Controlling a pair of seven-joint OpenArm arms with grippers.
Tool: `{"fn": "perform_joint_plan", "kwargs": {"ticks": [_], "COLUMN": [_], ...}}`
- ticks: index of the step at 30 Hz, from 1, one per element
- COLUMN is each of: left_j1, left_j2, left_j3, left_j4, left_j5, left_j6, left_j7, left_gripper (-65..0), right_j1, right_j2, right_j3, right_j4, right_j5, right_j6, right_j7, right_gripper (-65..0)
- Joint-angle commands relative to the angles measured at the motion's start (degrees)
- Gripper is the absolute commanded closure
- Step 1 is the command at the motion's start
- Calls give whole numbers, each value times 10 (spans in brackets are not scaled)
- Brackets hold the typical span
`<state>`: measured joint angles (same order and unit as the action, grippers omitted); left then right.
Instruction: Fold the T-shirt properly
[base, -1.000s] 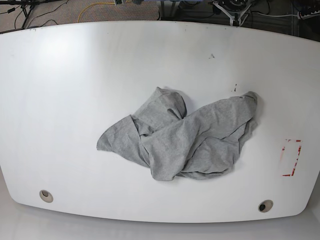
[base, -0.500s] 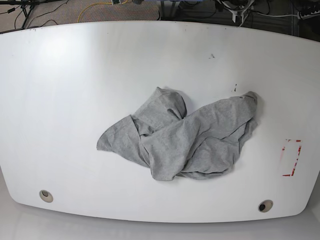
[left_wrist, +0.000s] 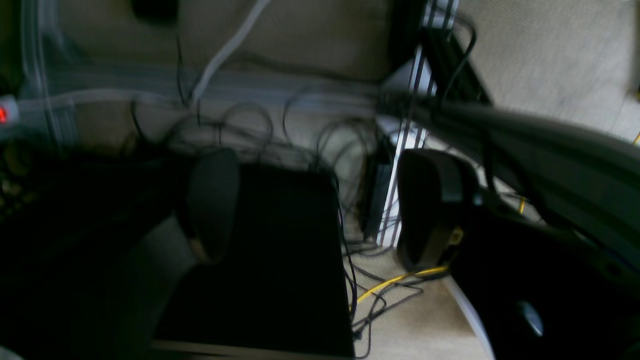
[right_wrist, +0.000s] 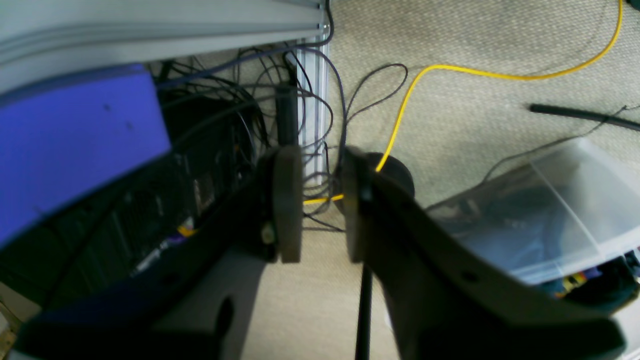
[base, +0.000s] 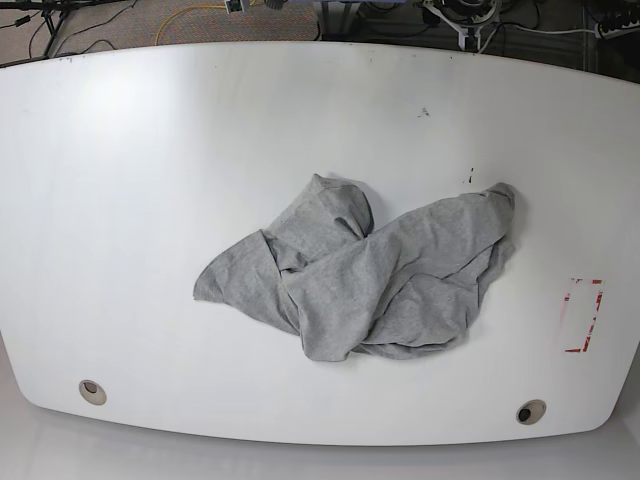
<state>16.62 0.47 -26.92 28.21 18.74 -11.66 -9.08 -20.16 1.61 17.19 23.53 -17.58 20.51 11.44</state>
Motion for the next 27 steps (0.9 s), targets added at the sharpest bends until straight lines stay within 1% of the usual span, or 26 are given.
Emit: {"fn": "perform_joint_plan", "kwargs": {"ticks": [1, 3, 13, 15, 19, 23, 25, 27], "left_j1": [3, 3, 30, 51, 74, 94, 117, 126], "left_j2": [-2, -3, -3, -2, 2, 4, 9, 11], "left_j3": [-2, -5, -7, -5, -6, -8, -14, -17], "left_j4": [-6, -7, 64, 126, 182, 222, 256, 271], "left_j5": [-3, -5, -37, -58, -80, -92, -92, -89], "left_j6": [-3, -2, -2, -2, -3, -3, -5, -5], "left_j7": [-6, -6, -3, -1, 1, 2, -3, -1], "left_gripper": [-467, -466, -470, -471, -472, -472, -474, -473], "right_j1": [-5, -4, -27, -42, -63, -88, -125, -141], "right_j2": [2, 2, 1, 1, 1, -1, -4, -7], "right_j3": [0, 0, 1, 2, 1, 0, 1, 1], "right_j4": [-1, 1, 35, 50, 80, 123, 188, 216], "right_j5": [3, 2, -3, -3, -5, -5, -2, -2], "right_j6": [2, 2, 2, 1, 1, 1, 4, 4], "right_j7": [4, 5, 5, 3, 6, 5, 4, 4], "right_gripper": [-139, -139, -137, -137, -138, -139, -137, -137]}}
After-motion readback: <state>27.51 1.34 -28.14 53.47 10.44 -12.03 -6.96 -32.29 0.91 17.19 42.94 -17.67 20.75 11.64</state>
